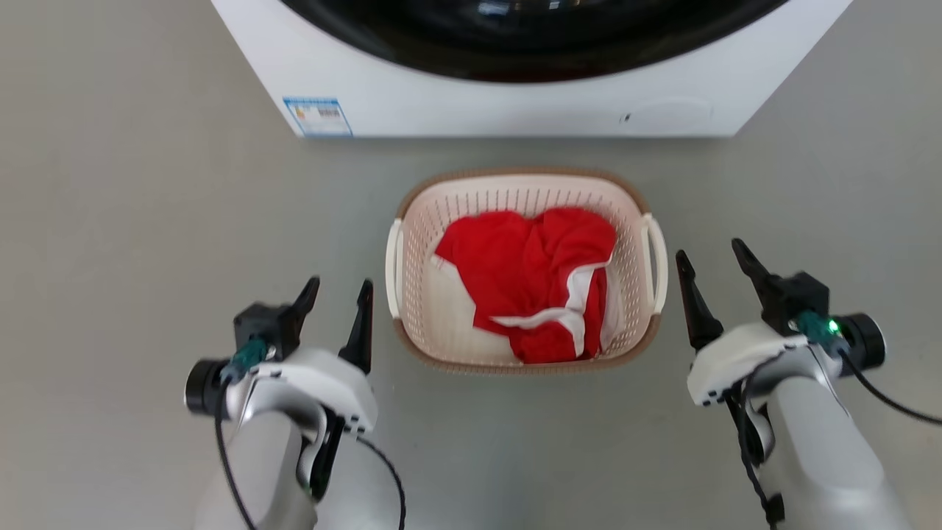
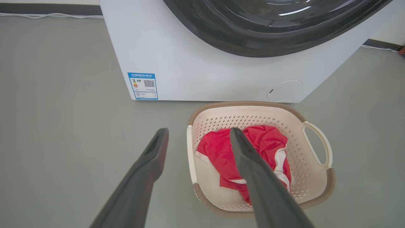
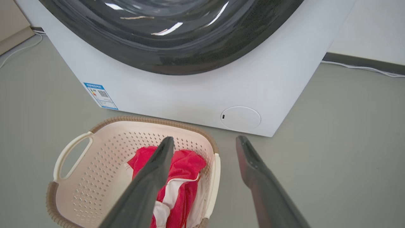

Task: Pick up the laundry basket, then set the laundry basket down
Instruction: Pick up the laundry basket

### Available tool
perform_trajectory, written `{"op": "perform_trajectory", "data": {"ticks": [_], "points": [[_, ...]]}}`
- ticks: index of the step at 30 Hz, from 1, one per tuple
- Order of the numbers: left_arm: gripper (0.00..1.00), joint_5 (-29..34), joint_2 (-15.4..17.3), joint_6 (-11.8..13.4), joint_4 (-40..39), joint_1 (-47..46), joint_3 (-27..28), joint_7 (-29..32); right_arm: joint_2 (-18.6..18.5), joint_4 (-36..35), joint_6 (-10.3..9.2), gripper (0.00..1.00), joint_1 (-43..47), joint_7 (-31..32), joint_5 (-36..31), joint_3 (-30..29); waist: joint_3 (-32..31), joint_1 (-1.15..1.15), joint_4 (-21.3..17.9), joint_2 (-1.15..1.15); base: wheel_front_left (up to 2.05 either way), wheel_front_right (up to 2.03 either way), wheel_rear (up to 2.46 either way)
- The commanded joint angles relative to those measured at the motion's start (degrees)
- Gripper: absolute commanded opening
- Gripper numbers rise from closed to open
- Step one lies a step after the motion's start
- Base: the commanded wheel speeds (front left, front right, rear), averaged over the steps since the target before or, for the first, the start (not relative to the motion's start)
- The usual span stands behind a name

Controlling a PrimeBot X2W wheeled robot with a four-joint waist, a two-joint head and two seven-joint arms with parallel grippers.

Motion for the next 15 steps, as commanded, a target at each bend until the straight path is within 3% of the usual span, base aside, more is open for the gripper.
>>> {"op": "perform_trajectory", "data": {"ticks": [1, 7, 15], "points": [[1.0, -0.5, 0.8, 0.4, 0.5, -2.9, 0.7, -0.3, 0.2, 1.5, 0.36, 1.0, -2.3, -0.8, -0.9, 1.6, 3.8, 0.0, 0.4, 0.0, 0.0, 0.0, 0.0], [1.0, -1.7, 0.8, 1.1, 5.8, -9.1, -2.6, -0.3, 0.2, 9.9, 0.36, 1.0, -9.5, -0.8, -2.4, 2.2, 9.0, 0.0, -0.2, 0.0, 0.0, 0.0, 0.0], [1.0, -2.0, 0.8, 3.4, 9.6, -15.2, -4.9, -0.3, 0.2, 13.0, 0.36, 1.0, -14.4, -0.8, -2.0, 3.3, 15.0, 0.0, -1.0, 0.0, 0.0, 0.0, 0.0]]}}
